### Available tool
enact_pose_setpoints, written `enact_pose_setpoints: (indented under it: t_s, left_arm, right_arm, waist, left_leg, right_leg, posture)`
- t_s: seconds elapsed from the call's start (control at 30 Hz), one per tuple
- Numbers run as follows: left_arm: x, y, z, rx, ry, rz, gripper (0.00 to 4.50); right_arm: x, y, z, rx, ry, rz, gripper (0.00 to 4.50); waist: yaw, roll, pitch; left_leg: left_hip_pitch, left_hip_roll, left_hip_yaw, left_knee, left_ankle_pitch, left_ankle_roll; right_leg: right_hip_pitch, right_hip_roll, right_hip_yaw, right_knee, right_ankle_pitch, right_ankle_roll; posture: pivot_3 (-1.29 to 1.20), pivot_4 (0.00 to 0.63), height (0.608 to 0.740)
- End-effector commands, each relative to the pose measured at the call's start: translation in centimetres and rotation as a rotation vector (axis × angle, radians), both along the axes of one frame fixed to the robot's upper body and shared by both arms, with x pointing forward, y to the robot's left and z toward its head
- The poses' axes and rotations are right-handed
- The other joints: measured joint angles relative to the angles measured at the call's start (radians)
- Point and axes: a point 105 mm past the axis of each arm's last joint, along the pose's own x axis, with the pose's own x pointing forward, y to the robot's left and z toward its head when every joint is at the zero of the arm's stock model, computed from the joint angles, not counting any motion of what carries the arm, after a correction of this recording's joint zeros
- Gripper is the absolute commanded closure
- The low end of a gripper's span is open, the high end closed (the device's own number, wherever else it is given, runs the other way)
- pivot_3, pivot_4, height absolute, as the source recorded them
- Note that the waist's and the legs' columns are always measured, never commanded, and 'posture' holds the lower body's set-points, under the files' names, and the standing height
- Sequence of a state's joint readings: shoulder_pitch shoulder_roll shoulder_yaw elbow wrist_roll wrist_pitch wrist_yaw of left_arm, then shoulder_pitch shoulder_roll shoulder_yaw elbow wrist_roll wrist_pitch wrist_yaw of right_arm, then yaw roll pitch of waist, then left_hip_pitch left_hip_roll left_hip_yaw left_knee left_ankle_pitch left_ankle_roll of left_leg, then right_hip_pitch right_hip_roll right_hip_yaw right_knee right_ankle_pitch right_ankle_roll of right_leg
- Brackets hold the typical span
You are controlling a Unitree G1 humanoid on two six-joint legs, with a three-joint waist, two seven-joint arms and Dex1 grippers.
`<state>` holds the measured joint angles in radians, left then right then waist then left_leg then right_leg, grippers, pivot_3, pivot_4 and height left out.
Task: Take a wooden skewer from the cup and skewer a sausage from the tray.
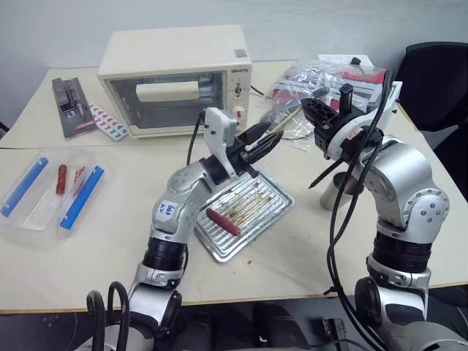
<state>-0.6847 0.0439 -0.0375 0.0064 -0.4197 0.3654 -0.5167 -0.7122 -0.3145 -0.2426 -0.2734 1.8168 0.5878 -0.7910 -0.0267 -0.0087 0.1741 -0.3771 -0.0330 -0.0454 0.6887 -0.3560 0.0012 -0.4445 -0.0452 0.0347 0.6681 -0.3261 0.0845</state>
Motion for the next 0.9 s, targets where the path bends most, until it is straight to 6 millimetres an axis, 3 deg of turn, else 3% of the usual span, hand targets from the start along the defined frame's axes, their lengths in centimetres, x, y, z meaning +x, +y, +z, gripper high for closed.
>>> enact_pose_setpoints:
  t_s: [0.03, 0.13, 0.3, 0.53, 0.73, 0.87, 0.9]
  left_arm:
    - [-0.9, 0.0, 2.1, -0.042, -0.075, -0.013, 2.67]
    - [-0.9, 0.0, 2.0, -0.042, -0.073, -0.015, 3.17]
    - [-0.8, 0.1, 1.9, -0.043, -0.070, -0.008, 4.40]
    - [-0.4, 0.3, 1.8, -0.029, -0.064, 0.011, 4.49]
    - [-0.6, 1.9, 1.6, 0.020, -0.073, 0.016, 4.50]
    - [-1.7, 5.1, 1.2, 0.114, -0.074, 0.010, 4.50]
    - [-2.2, 6.2, 1.0, 0.151, -0.071, 0.009, 4.50]
  right_arm:
    - [-0.7, 0.0, 0.9, 0.014, -0.048, 0.011, 4.50]
    - [-0.8, 0.0, 1.1, 0.019, -0.052, 0.013, 4.50]
    - [-0.9, 0.1, 1.3, 0.021, -0.057, 0.020, 4.50]
    - [-1.0, 0.4, 1.1, 0.020, -0.054, 0.029, 4.50]
    - [-1.3, 0.5, 1.1, -0.060, -0.075, 0.034, 3.08]
    - [-1.6, 0.8, 0.9, -0.323, -0.151, 0.034, 2.16]
    - [-1.8, 1.0, 0.8, -0.424, -0.183, 0.040, 2.16]
  waist:
    - [0.000, 0.000, 0.000]
    - [0.000, 0.000, 0.000]
    - [0.000, 0.000, 0.000]
    - [0.000, 0.000, 0.000]
    - [0.000, 0.000, 0.000]
    - [-0.002, 0.000, 0.000]
    - [-0.004, 0.000, 0.000]
  left_leg:
    - [0.000, 0.000, 0.000, 0.000, 0.000, 0.000]
    - [0.000, 0.000, 0.000, 0.000, 0.000, 0.000]
    - [0.000, 0.000, 0.000, 0.000, 0.000, 0.000]
    - [0.000, 0.000, 0.000, 0.000, 0.000, 0.000]
    - [0.000, 0.000, 0.000, 0.000, 0.000, 0.000]
    - [0.000, 0.000, 0.000, -0.002, 0.000, 0.000]
    - [0.000, 0.001, 0.000, -0.003, 0.000, 0.000]
  right_leg:
    - [0.000, 0.000, 0.000, 0.000, 0.000, 0.000]
    - [0.000, 0.000, 0.000, 0.000, 0.000, 0.000]
    - [0.000, 0.000, 0.000, 0.000, 0.000, 0.000]
    - [0.000, 0.000, 0.000, -0.001, 0.000, 0.000]
    - [0.000, 0.000, 0.000, -0.001, 0.000, 0.000]
    - [0.000, 0.000, 0.000, -0.002, 0.000, 0.000]
    - [0.000, 0.000, 0.000, -0.003, 0.000, 0.000]
  posture:
    - [0.00, 0.150, 0.740]
    - [0.00, 0.150, 0.740]
    - [0.00, 0.150, 0.740]
    - [0.00, 0.150, 0.740]
    - [0.00, 0.150, 0.740]
    - [0.00, 0.150, 0.740]
    - [0.00, 0.150, 0.740]
